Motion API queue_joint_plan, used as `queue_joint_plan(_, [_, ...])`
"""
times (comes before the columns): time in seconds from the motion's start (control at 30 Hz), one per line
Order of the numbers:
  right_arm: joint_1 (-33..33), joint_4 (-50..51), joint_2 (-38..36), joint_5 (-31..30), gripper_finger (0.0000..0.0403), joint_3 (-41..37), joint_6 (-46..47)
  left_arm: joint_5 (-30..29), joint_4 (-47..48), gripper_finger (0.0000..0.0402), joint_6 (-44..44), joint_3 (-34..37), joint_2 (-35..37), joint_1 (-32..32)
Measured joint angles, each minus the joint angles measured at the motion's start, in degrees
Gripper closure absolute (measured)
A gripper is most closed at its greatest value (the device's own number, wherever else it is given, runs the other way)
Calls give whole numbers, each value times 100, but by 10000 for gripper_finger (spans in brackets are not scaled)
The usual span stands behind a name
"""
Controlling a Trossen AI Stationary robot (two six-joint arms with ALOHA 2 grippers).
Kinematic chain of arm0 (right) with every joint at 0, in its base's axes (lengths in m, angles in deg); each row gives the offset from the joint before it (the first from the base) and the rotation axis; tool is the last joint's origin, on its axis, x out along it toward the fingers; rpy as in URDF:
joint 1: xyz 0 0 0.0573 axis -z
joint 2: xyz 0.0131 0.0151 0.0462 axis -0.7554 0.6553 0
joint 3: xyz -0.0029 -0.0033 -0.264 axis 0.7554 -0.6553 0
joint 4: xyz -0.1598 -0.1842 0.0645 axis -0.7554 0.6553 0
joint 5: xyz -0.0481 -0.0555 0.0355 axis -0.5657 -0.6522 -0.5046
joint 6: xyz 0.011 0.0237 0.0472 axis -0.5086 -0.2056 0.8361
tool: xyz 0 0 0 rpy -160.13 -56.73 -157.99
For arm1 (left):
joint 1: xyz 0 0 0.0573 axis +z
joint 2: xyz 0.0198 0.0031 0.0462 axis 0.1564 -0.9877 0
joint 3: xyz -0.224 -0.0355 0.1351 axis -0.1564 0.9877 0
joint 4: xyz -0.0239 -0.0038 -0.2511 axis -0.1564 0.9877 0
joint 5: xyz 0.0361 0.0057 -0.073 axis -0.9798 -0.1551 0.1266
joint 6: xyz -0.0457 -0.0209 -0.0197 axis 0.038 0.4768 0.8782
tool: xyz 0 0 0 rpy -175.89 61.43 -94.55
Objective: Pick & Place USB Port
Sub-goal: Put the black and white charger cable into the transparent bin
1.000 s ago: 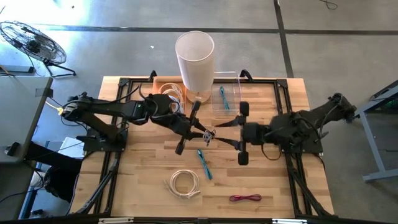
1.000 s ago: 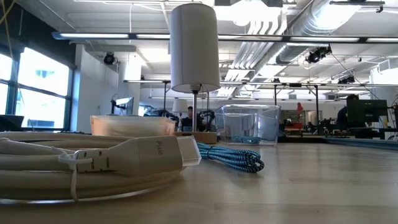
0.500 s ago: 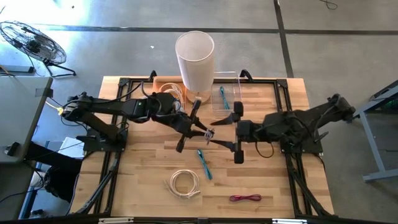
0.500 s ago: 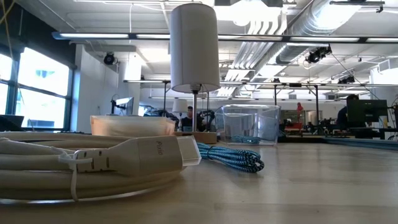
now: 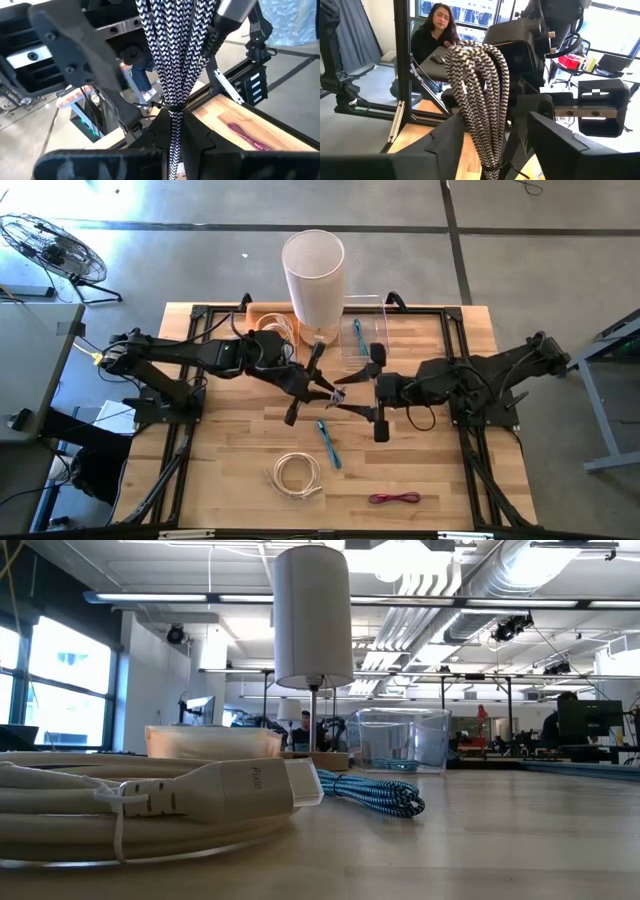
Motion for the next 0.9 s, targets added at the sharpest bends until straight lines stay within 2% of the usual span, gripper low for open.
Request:
queue_joint_plan(0.13, [86,58,-2,2,255,0,0,-42,23,388,14,-2,0,31])
queue_joint_plan(0.3, [175,317,-4,70,371,10,-6,-209,140,379,-146,1,0,23])
queue_joint_plan(0.33, [178,366,-4,56,382,11,-66,-319,197,376,-162,1,0,23])
queue_joint_plan(0.5, [178,458,-7,-125,382,11,-107,-928,320,350,285,1,0,14])
queue_joint_plan(0.8, [113,737,-48,-261,393,7,-123,-1126,523,266,169,1,22,16])
queue_joint_plan(0.9, [38,895,-102,-579,393,4,-133,-1202,644,233,166,-5,50,16])
